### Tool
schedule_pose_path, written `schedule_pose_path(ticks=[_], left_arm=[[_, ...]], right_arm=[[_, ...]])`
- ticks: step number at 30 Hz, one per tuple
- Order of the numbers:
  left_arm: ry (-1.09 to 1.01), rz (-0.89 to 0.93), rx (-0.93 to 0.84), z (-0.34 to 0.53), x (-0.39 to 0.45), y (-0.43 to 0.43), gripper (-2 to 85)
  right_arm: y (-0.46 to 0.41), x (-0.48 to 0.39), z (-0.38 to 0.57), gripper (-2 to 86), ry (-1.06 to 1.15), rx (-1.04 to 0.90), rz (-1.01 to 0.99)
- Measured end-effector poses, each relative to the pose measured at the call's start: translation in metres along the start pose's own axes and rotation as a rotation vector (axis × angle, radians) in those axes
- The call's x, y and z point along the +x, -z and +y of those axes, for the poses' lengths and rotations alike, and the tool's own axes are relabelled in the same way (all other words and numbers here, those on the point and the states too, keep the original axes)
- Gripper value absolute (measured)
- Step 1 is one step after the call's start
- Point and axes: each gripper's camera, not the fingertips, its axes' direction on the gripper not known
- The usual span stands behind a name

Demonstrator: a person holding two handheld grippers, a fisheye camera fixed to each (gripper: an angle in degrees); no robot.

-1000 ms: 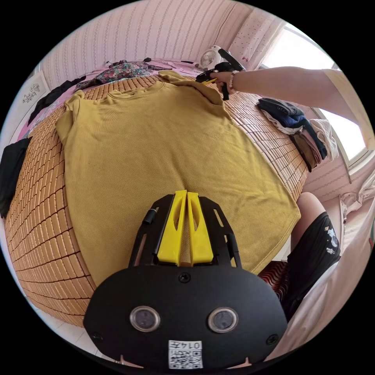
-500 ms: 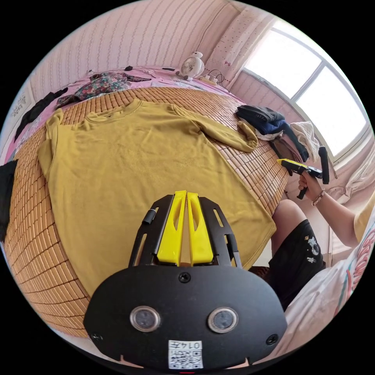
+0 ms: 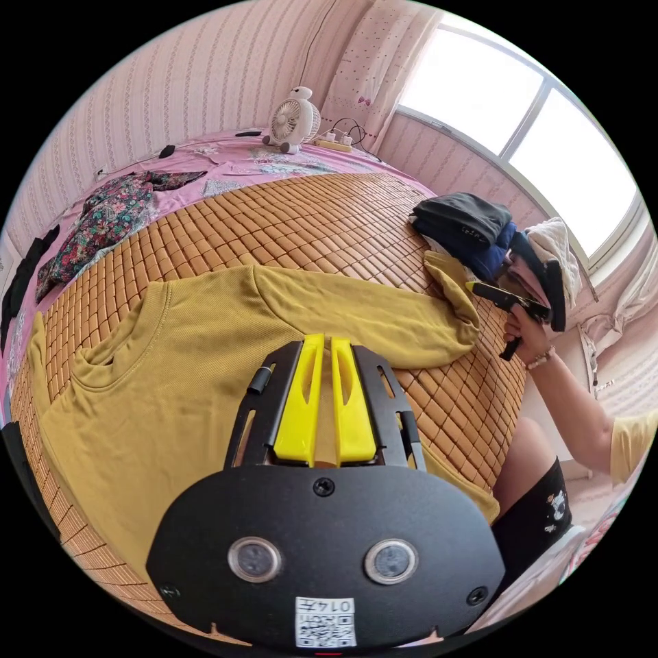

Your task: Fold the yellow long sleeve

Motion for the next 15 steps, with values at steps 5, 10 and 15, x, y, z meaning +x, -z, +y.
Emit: schedule_pose_path(ticks=[5, 10, 15], left_arm=[[0.082, -0.030, -0.079, -0.032, -0.008, -0.044, 6.4], [0.118, 0.021, -0.171, -0.048, 0.000, -0.071, 5.2], [0.089, -0.005, -0.151, -0.061, 0.020, -0.081, 0.8]], right_arm=[[0.062, 0.020, 0.058, 1.2, -0.036, 0.167, 0.053], [0.071, 0.044, 0.097, 0.9, -0.039, 0.163, 0.206], [0.058, 0.068, 0.117, 0.8, -0.194, 0.054, 0.184]])
